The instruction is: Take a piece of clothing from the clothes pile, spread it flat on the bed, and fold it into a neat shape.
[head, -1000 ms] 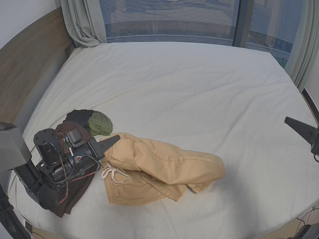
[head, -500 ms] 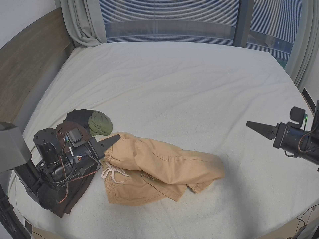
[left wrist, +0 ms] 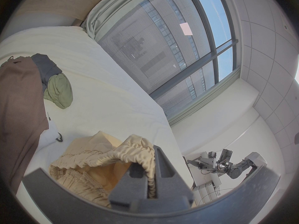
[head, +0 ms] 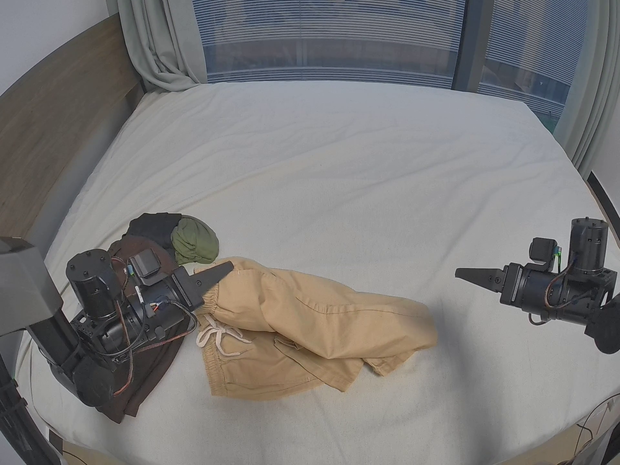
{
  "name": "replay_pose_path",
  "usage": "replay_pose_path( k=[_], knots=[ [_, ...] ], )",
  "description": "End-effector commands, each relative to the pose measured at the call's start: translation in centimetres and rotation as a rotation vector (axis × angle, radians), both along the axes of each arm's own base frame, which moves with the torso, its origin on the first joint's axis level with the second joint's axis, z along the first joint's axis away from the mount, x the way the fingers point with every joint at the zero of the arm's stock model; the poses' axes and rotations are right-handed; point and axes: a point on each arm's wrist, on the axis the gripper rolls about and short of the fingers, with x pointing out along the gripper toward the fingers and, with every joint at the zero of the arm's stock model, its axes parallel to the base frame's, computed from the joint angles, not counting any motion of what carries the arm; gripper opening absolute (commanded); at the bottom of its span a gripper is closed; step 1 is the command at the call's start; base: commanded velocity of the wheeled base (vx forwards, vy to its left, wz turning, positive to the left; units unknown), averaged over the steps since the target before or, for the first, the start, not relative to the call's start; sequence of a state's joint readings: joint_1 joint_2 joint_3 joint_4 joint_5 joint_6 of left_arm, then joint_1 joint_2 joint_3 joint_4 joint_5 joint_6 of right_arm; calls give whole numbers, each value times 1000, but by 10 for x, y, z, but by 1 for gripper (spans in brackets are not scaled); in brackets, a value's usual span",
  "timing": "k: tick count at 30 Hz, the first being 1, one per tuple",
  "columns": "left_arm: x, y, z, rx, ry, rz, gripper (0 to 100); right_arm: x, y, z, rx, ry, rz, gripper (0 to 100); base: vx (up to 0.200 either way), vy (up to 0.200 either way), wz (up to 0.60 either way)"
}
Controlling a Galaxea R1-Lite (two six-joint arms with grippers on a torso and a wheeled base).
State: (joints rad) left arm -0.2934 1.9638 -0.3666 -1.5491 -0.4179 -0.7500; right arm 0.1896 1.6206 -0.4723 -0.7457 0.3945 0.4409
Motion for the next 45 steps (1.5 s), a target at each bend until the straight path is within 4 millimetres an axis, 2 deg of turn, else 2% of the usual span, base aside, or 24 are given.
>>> replay_pose_path(
  k=[1,14,20,23,33,45],
  knots=[
    [0,0,-1,1,2,0,0,10,2,-14,2,43,-4,100,0,0,0],
    [0,0,0,0,0,0,0,31,2,-48,50,127,-20,100,0,0,0],
    [0,0,-1,1,2,0,0,41,-3,-68,51,155,-43,100,0,0,0],
    [0,0,-1,3,4,-1,0,48,-1,-83,59,177,-48,100,0,0,0],
    [0,0,-1,1,3,-2,0,59,4,-116,112,224,-42,100,0,0,0],
    [1,-1,0,0,0,-2,0,61,15,-131,172,256,-24,100,0,0,0]
  ],
)
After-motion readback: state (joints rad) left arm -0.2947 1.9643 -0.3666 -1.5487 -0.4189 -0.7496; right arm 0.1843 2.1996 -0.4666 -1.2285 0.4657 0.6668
